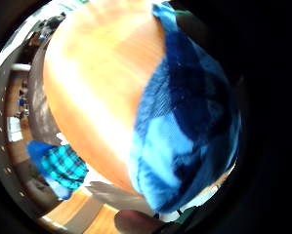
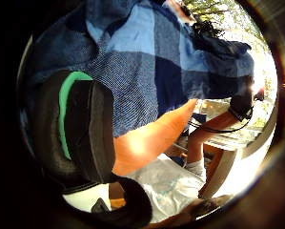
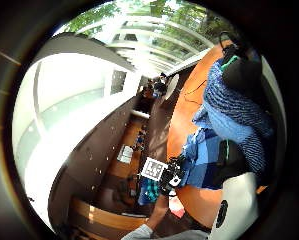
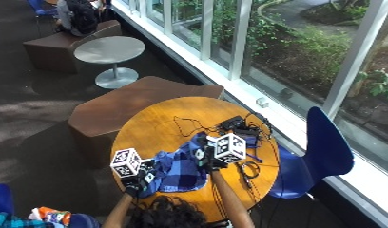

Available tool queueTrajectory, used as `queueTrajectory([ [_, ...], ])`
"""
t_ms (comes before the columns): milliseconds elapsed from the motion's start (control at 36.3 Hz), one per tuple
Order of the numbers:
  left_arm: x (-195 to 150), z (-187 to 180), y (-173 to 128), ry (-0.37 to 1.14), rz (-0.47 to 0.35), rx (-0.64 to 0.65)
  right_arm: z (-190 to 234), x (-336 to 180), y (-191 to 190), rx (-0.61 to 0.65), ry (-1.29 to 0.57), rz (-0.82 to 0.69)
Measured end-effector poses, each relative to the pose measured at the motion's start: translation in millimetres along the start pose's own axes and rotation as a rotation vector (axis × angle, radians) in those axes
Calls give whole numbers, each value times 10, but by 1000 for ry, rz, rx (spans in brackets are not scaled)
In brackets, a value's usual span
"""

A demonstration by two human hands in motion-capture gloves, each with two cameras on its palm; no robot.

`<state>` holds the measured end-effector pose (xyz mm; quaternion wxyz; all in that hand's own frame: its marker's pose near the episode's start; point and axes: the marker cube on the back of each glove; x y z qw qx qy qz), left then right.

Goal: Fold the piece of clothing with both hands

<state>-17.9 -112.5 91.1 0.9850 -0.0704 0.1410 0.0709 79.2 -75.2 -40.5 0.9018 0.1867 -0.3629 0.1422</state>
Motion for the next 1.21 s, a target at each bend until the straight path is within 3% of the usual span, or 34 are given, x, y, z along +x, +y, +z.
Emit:
queueTrajectory([
  [138,-356,-441,316,145,-95,223,855,-835,185,-224,220,-270],
  [248,-635,-644,564,211,-182,315,1709,-1122,462,-408,308,-426],
  [303,-762,-688,666,231,-220,327,2075,-1170,619,-511,244,-483],
  [414,-984,-652,769,257,-265,329,2398,-1172,837,-693,-176,-484],
  [496,-1027,-620,821,279,-260,320,2231,-1038,826,-699,-392,-409],
  [551,-1006,-595,838,290,-239,312,1979,-866,732,-639,-393,-383],
  [744,-657,-594,812,218,-140,321,959,-223,413,-424,-45,-277],
  [882,-223,-699,770,-41,-93,327,469,28,373,-347,184,-249],
  [1048,242,-773,676,-375,-80,317,224,51,520,-337,407,-277],
  [1213,343,-627,473,-425,-60,308,227,28,683,-365,562,-314],
])
